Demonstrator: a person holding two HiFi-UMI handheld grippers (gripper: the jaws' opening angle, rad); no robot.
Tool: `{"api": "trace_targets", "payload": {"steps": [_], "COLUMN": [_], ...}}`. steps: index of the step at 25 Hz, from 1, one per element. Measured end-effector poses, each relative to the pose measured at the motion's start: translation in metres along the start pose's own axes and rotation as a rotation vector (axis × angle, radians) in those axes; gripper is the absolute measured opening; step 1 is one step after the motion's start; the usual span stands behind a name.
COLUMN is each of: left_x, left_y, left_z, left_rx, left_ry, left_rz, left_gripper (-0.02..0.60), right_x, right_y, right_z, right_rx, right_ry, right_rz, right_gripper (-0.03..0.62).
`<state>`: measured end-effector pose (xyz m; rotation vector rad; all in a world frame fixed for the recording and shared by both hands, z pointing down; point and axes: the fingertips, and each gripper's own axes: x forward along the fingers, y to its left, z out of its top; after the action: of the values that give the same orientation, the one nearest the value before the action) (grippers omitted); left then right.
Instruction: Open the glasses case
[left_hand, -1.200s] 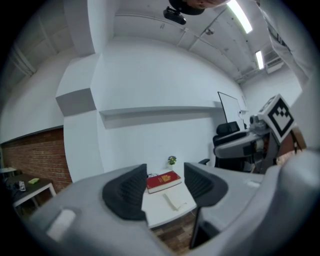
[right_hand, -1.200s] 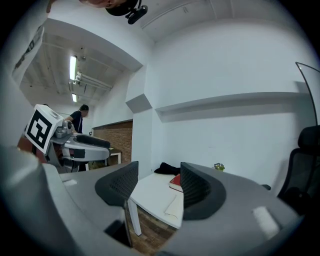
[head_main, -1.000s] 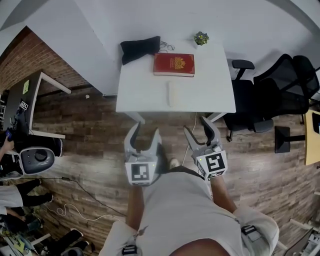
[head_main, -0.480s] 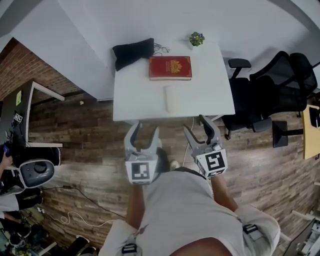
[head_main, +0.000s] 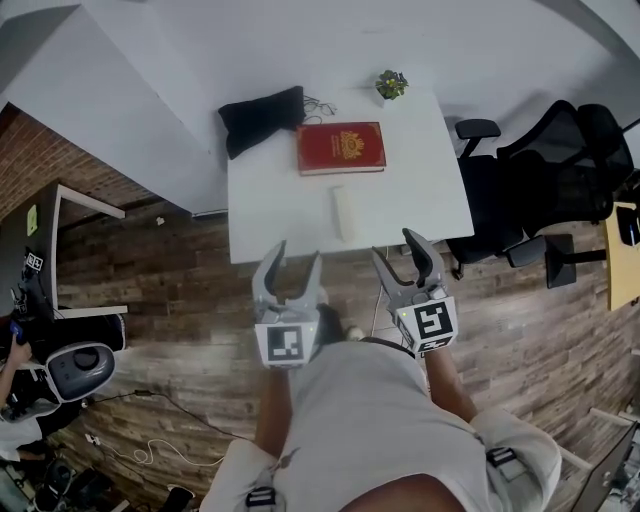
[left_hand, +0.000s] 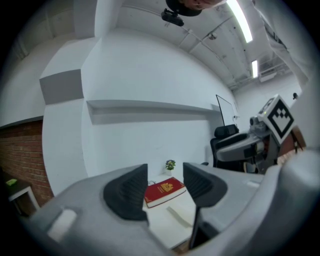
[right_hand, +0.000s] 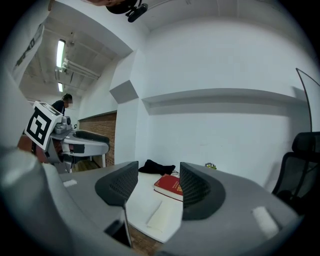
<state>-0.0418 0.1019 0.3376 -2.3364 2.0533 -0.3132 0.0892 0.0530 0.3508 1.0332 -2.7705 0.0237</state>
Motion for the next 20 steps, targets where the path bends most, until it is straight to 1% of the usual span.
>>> {"api": "trace_targets", "payload": {"steps": [5,7,11,15,18,20], "left_x": [0.017,0.022,0.038,0.055,0.065,0.072], "left_y": [0.02,0.026,0.04,0.051,0.06,0.066], "left_z": [0.002,0.002,0.002,0.003,0.001,0.0], "left_rx": [-0.006,-0.003,0.0,-0.006,0.006,-0.003], "left_ry": [-0.004,-0.007,-0.01,-0.027,-0.026,-0.027], "left_rz": [-0.024,-0.04,-0.075,-0.11,-0.138,-0.152], "left_gripper": [0.216,0.215,0.213,0.212,0.212,0.212], "right_x": [0.02,0.028,0.044,0.06,0.07,0.078], "right_y": [-0.004,-0.004,-0.005,-0.009,-0.012,-0.012], "right_z": [0.008,0.011,0.014,0.017,0.017,0.018], "right_rx": [0.015,0.007,0.024,0.001,-0.004,-0.005], "right_ry": [0.008,0.007,0.02,0.014,0.018,0.018], "right_rz": [-0.038,-0.047,-0.081,-0.102,-0.125,-0.139], "right_gripper": [0.255,0.255,0.255,0.255,0.255,0.255]}}
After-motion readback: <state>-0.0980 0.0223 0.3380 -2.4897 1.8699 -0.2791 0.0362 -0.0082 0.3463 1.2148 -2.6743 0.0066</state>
